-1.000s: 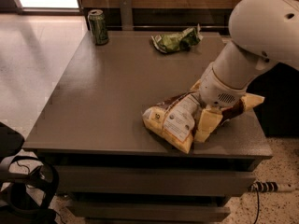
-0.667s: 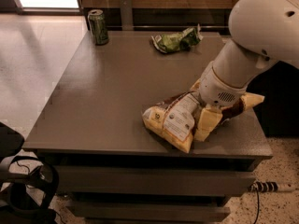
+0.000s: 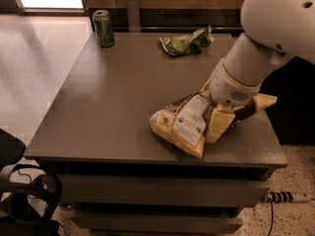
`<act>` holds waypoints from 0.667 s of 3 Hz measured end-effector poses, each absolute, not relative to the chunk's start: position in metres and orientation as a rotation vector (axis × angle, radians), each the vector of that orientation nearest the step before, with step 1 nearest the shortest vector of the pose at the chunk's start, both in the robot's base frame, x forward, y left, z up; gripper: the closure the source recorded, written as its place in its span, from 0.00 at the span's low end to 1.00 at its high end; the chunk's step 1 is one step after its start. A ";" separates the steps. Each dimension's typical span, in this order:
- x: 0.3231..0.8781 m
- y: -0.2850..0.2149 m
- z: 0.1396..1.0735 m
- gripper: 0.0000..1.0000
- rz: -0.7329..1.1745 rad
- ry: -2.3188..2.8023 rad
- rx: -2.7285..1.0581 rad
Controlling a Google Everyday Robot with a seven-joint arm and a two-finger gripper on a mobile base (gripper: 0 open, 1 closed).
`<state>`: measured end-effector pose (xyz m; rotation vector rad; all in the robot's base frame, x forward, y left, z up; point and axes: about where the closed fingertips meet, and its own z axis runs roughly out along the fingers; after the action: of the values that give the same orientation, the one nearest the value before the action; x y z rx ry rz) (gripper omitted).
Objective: Move brown chip bag near green can
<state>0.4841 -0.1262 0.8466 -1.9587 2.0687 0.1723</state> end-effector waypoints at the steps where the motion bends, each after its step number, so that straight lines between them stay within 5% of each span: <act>1: 0.505 -0.130 0.893 1.00 0.068 1.960 -2.021; 2: 0.533 -0.125 0.936 1.00 -0.016 1.849 -2.047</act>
Offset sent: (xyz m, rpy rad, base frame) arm 0.0800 0.0048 0.1387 -0.0432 -0.2811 0.1891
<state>0.5325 -0.1255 0.9358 -2.0467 1.8486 -0.0160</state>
